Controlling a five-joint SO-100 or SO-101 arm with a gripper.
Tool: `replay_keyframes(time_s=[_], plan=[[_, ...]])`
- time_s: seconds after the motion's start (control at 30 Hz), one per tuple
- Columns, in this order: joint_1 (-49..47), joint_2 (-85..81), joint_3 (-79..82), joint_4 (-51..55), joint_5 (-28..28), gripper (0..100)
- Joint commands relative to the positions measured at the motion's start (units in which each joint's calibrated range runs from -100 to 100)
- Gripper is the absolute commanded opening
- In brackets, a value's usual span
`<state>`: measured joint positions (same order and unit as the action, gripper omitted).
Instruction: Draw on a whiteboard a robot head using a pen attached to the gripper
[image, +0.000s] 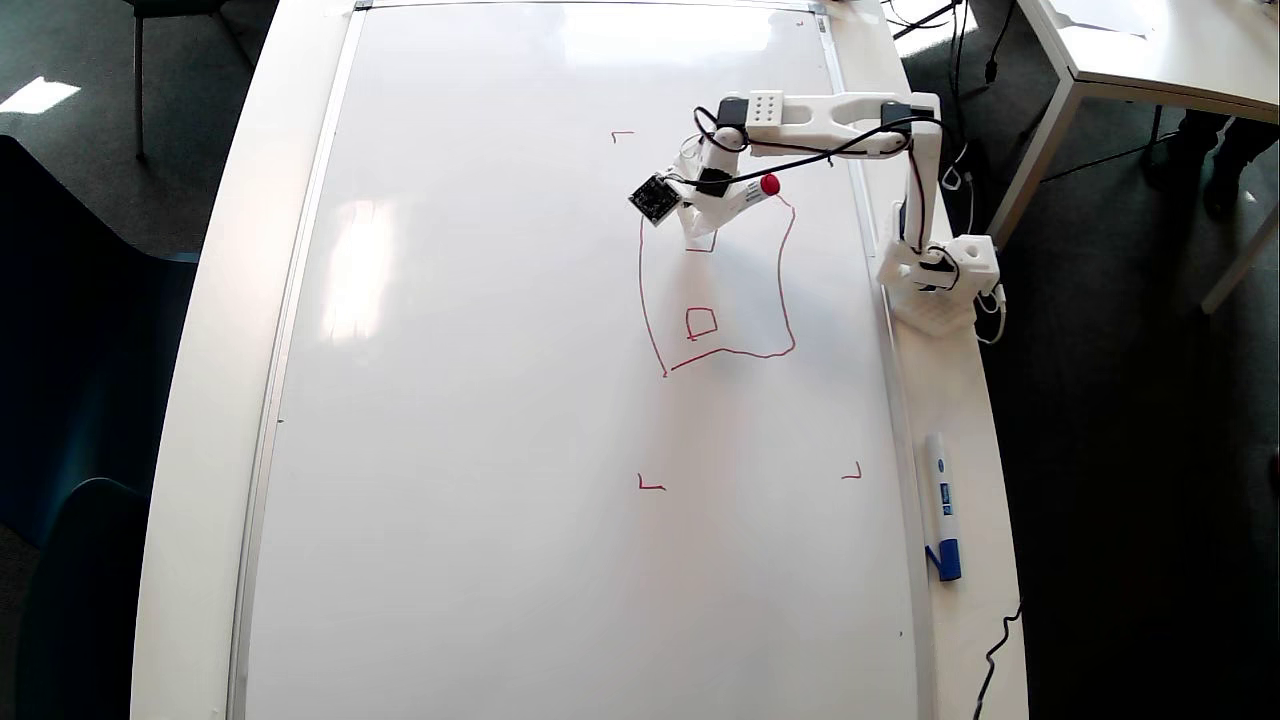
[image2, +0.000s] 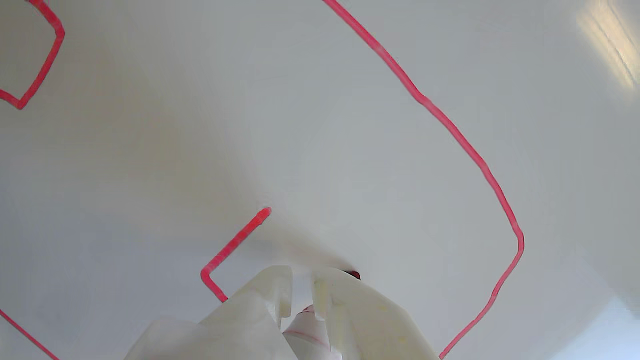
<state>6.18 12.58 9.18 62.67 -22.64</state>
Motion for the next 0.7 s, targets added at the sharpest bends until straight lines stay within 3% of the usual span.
replay_keyframes(time_s=[0.0, 0.67], plan=[[-2.5, -0.3, -0.1, 0.1, -0.3, 1], [-6.7, -0.6, 0.4, 2.1, -2.0, 1]])
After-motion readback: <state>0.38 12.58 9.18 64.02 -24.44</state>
